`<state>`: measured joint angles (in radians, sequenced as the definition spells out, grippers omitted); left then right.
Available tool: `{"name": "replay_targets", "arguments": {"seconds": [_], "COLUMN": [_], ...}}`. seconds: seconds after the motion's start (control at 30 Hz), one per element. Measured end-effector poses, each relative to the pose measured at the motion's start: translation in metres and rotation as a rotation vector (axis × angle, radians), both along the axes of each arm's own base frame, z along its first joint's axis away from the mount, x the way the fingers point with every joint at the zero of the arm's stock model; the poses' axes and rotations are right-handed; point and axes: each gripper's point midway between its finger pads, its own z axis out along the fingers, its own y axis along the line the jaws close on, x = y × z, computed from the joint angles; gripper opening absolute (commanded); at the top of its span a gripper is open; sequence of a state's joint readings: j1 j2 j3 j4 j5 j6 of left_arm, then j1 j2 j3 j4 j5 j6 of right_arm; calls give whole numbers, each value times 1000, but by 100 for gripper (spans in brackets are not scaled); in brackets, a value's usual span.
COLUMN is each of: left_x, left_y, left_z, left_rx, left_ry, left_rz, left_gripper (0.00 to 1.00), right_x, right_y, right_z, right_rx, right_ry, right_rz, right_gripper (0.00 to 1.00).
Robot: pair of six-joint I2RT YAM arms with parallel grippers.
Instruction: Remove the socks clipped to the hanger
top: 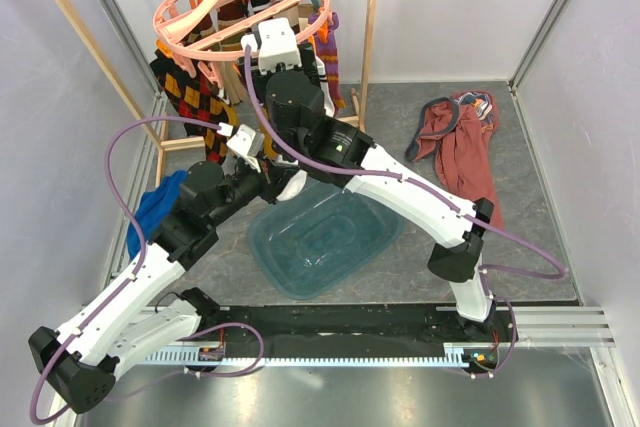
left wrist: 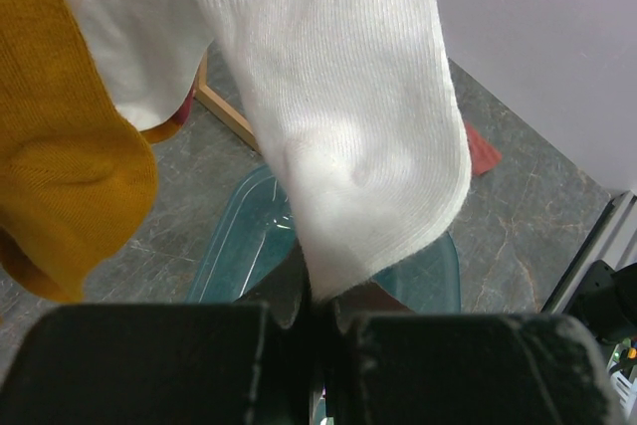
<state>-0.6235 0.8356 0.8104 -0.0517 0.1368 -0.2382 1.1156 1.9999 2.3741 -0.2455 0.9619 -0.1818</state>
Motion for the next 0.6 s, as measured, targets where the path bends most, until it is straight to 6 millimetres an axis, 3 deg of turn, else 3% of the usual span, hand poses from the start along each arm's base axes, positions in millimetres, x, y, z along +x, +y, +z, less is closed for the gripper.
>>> {"name": "replay_targets", "arguments": {"seconds": [0.23,0.37,0.47,0.6], "left_x": [0,0,0,-1], "left_y": [0,0,0,1], "left_z": [0,0,0,1], "left_rx": [0,0,-1,-1], "left_ry": [-1,-1,-1,-2], "left_rz": [0,0,0,1], "left_gripper": [2,2,2,2], "right_x": [5,5,6,6], "right_y": [-1,-2,-3,-3], "right_z": [-1,0,1,3], "right_rx": [-16,-21,-19,-6], "right_ry": [-16,-24,-28,-32], "right_rz": [-41,-50,-59,-62], "right_gripper": [49,25,13,8]}}
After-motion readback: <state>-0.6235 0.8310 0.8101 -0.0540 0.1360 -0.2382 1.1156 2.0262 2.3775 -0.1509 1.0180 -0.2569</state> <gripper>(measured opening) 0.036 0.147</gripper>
